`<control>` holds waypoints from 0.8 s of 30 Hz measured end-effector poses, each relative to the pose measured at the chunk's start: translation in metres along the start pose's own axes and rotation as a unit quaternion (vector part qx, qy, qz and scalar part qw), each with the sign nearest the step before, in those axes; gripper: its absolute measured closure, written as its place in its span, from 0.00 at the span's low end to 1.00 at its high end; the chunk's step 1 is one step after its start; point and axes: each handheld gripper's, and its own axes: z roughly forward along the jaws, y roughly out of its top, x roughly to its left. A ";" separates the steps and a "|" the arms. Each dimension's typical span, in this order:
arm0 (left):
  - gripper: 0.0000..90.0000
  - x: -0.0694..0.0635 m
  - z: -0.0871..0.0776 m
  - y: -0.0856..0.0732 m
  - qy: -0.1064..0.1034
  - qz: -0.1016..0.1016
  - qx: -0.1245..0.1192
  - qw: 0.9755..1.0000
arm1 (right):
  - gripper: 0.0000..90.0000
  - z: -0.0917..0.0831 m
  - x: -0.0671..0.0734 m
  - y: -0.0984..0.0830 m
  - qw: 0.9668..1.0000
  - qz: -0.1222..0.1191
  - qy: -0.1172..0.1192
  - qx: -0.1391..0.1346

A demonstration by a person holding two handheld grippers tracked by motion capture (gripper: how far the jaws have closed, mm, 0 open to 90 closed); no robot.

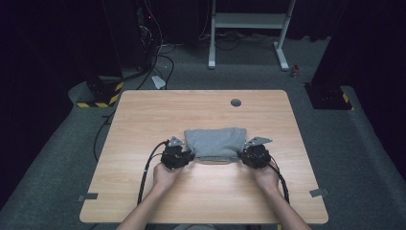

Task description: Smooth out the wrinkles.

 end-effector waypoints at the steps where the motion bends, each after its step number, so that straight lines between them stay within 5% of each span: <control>1: 0.67 0.000 -0.006 0.002 -0.002 -0.008 -0.005 1.000 | 0.75 -0.005 -0.001 -0.001 1.000 0.012 0.004 -0.006; 5: 0.51 0.001 -0.015 0.009 0.000 -0.018 -0.012 1.000 | 0.67 -0.018 -0.003 0.000 0.999 0.028 0.011 -0.022; 12: 0.40 0.013 -0.024 0.035 0.025 -0.037 -0.022 0.999 | 0.56 -0.032 -0.015 0.012 0.997 0.062 0.011 -0.055; 19: 0.37 0.040 -0.008 0.064 0.017 -0.090 -0.007 0.996 | 0.47 -0.016 -0.035 0.041 0.992 0.114 0.016 -0.048; 24: 0.34 0.043 0.006 0.073 0.017 -0.104 0.004 0.994 | 0.43 0.000 -0.043 0.057 0.991 0.131 0.020 -0.026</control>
